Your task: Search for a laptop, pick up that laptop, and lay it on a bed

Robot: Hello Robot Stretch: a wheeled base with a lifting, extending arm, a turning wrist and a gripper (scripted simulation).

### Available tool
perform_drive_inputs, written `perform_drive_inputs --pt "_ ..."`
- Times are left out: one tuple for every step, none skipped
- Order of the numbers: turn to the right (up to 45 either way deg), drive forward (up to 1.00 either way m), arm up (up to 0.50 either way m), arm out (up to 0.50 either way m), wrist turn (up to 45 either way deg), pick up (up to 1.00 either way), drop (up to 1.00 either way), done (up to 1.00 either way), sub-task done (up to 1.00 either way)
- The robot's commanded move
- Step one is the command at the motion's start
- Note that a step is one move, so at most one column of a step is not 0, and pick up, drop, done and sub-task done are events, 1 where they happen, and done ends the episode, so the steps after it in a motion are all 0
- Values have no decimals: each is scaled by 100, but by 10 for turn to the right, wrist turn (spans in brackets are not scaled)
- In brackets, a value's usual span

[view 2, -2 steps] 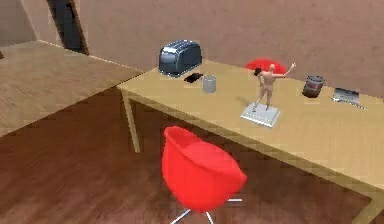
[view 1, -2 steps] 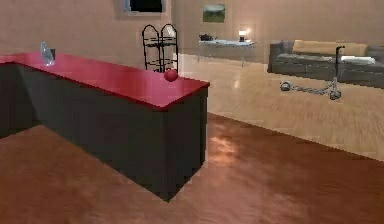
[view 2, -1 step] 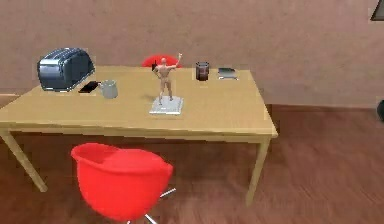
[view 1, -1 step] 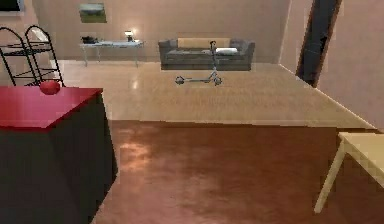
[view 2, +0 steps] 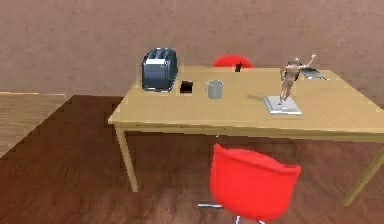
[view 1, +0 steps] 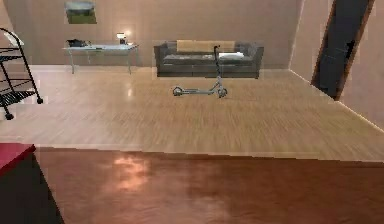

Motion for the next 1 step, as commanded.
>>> perform_drive_inputs --pt "180 0 0 0 0 0 0 0 0"
